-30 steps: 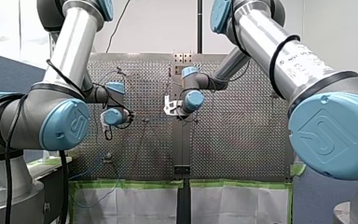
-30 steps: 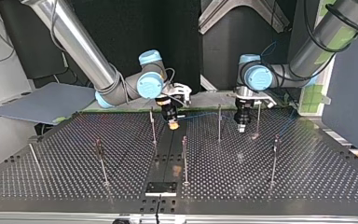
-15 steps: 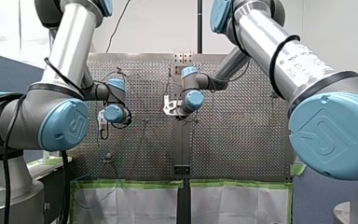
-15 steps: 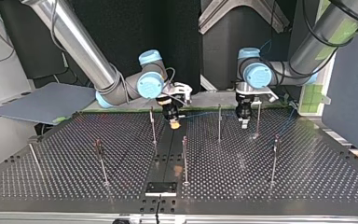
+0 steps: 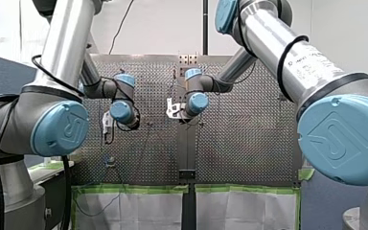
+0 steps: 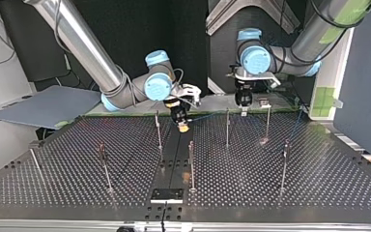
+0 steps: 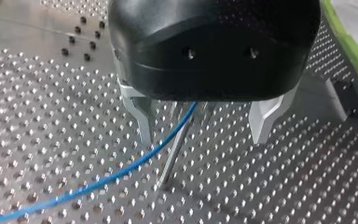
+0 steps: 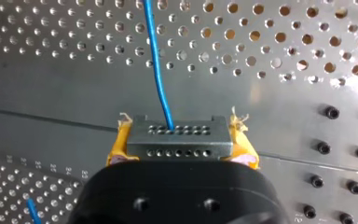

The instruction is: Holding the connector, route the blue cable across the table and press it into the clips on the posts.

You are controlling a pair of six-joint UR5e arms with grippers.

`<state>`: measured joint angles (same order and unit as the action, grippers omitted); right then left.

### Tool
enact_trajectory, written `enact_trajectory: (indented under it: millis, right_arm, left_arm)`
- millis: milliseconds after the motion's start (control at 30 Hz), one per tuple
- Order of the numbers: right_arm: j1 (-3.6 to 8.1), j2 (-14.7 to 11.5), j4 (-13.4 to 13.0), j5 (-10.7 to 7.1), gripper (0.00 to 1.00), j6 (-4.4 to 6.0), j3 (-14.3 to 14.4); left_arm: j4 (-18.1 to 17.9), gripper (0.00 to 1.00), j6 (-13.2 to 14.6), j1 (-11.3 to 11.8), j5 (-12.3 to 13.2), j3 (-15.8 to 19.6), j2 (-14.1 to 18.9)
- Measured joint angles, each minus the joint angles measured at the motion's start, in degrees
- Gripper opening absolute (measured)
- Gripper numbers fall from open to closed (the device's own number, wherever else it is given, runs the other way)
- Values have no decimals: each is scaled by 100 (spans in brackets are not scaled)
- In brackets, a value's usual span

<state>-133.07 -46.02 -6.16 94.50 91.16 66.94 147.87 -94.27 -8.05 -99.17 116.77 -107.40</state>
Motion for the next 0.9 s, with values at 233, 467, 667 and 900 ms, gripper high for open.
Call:
enact_trajectory:
  millis: [233, 467, 667, 900]
  right_arm:
    - [-20, -3, 10, 0, 0, -7, 0]
    - [15, -70, 55, 1, 0, 0, 18]
    - [40, -125, 146, -1, 0, 14, 71]
    - [57, -176, 176, 3, 0, 25, 244]
  left_arm:
    - [-71, 100, -62, -358, -357, 273, 295]
    - [-342, 100, -352, -705, -419, 487, 537]
    - [-534, 100, -513, -845, -199, 507, 496]
    - [-717, 100, -579, -933, -72, 268, 178]
